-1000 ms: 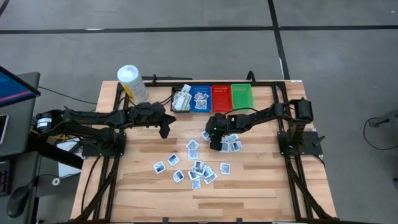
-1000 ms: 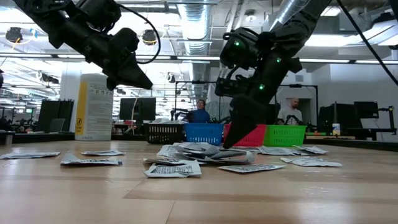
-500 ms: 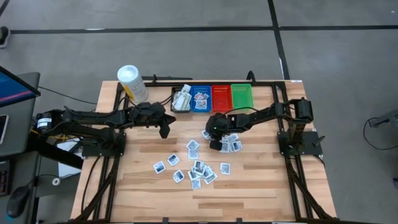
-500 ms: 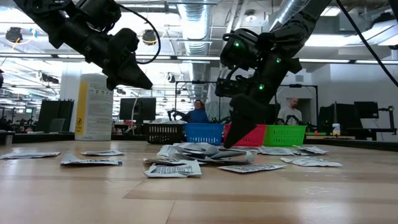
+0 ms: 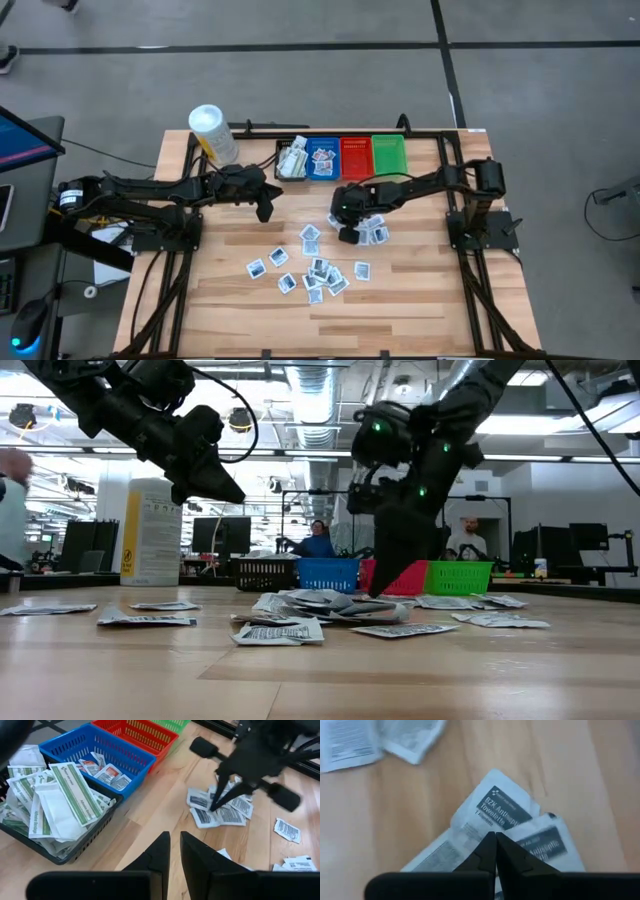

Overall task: Pick & Place First Aid Supplies
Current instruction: Put the gray towelette pack in the red bin

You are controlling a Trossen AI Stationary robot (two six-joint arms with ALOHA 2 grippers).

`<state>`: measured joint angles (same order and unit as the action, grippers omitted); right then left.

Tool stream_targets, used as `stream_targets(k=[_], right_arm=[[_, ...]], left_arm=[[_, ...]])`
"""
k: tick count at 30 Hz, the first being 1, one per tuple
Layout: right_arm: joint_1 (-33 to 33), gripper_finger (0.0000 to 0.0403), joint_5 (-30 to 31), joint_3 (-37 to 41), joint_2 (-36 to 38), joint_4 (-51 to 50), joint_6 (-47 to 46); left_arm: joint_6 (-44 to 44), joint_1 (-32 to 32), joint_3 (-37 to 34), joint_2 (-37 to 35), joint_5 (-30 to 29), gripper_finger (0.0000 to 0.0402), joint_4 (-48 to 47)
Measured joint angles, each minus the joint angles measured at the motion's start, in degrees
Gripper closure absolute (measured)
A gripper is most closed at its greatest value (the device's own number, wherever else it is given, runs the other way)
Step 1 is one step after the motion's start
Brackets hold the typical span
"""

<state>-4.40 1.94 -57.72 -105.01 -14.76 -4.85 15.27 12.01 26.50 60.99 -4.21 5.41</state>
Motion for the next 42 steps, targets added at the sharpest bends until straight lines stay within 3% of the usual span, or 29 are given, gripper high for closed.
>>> stream_targets(k=[21, 28, 31, 36, 42], right_arm=[[-0.05, 0.0403, 4.72, -16.62, 1.57, -15.26, 8.33], [-1.58, 0.0397, -2.58, -17.85, 1.61, -18.23, 9.83], [-1.48, 0.0380, -6.15, -17.30, 1.62, -18.35, 11.84], [-0.23, 0.0324, -6.80, -14.51, 1.63, -17.61, 16.03], [0.79, 0.0262, -6.61, -10.97, 1.59, -8.47, 17.65]], left_arm=[[-0.02, -0.09, 0.00, 0.02, 0.00, 0.0358, -0.05], [-0.02, -0.09, 0.00, 0.02, 0.00, 0.0358, -0.04], [-0.04, -0.09, 0.00, 0.02, 0.00, 0.0358, -0.04], [-0.44, -0.09, -0.01, 0.02, 0.00, 0.0358, -0.03], [-0.44, -0.09, -0.02, 0.02, 0.00, 0.0358, -0.02]])
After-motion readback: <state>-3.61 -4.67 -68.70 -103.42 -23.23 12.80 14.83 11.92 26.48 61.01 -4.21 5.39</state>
